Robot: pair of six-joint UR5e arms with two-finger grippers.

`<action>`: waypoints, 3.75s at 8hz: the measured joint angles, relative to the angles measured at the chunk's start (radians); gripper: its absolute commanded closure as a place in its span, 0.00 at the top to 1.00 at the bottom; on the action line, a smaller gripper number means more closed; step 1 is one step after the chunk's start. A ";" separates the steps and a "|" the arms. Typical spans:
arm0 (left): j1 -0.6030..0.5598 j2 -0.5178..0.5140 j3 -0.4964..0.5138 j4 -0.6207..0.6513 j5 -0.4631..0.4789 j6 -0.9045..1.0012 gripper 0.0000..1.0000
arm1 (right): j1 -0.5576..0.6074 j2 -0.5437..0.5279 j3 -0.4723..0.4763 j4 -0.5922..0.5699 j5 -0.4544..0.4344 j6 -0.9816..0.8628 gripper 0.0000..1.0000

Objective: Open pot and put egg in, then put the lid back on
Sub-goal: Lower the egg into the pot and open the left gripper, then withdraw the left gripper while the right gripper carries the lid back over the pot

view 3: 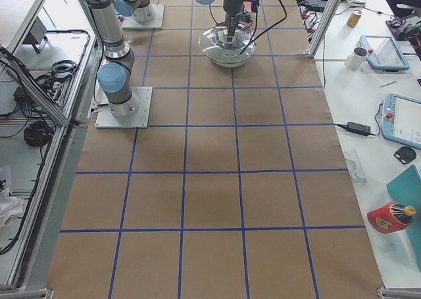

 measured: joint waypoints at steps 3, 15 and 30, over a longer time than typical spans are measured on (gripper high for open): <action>0.000 -0.004 -0.001 -0.002 -0.002 -0.002 0.03 | 0.000 0.000 0.000 0.000 0.001 0.000 0.29; 0.000 0.042 0.017 0.016 0.005 0.018 1.00 | 0.001 0.001 0.000 -0.001 0.002 -0.001 0.30; 0.191 0.391 0.075 -0.302 0.245 0.557 1.00 | 0.275 0.194 -0.047 -0.232 0.002 0.321 0.30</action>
